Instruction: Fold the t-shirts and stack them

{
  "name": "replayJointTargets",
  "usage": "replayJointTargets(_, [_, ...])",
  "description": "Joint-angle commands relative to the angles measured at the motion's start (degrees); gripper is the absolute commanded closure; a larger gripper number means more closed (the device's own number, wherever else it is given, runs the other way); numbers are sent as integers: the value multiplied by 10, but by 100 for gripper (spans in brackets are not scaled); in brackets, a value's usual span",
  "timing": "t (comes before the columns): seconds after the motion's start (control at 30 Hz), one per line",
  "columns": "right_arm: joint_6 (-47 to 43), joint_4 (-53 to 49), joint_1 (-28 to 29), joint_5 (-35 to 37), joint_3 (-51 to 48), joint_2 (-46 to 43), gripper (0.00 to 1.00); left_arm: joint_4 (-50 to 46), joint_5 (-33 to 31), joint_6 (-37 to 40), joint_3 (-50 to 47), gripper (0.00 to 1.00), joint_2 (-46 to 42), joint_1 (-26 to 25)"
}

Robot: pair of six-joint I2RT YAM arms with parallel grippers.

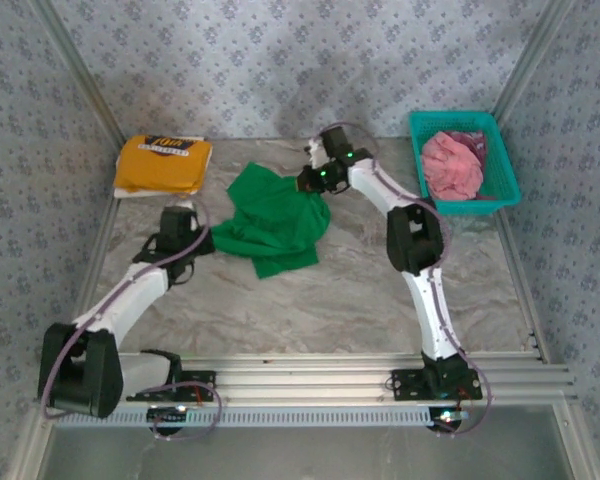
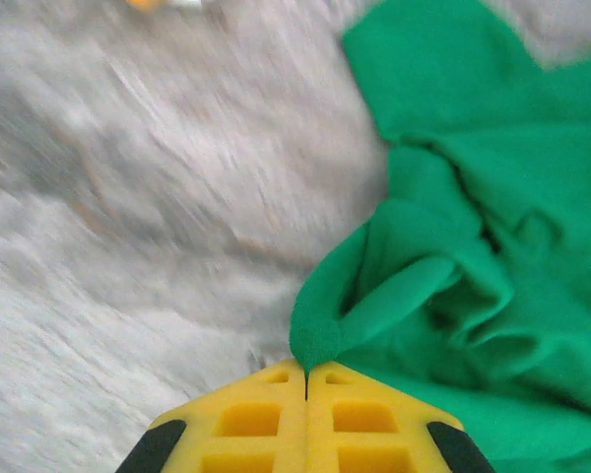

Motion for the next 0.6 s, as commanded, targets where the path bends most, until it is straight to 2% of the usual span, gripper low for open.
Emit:
replayJointTargets(0.0, [24, 9, -34, 14, -42, -123, 100, -47, -3, 29, 59, 100, -16, 28])
replayJointTargets(0.1, [47, 19, -63, 44, -128, -204, 100, -82, 18, 33, 101, 100, -11, 64])
replayJointTargets(0.2, [62, 63, -88, 81, -233, -318, 100, -84, 56, 19, 133, 100, -41, 122])
replayJointTargets(0.3, [69, 58, -105, 114, -271, -395, 100, -111, 46, 32, 200, 100, -48, 150])
replayJointTargets(0.4, [66, 42, -109, 135, -271, -439, 100, -155, 49, 56, 288, 100, -15, 155])
replayJointTargets(0.53, [59, 57, -90, 158, -282, -444, 96, -115, 100, 63, 325, 100, 45, 154])
replayJointTargets(0.57, [61, 56, -90, 158, -281, -434, 93, -108, 109, 66, 331, 100, 67, 154])
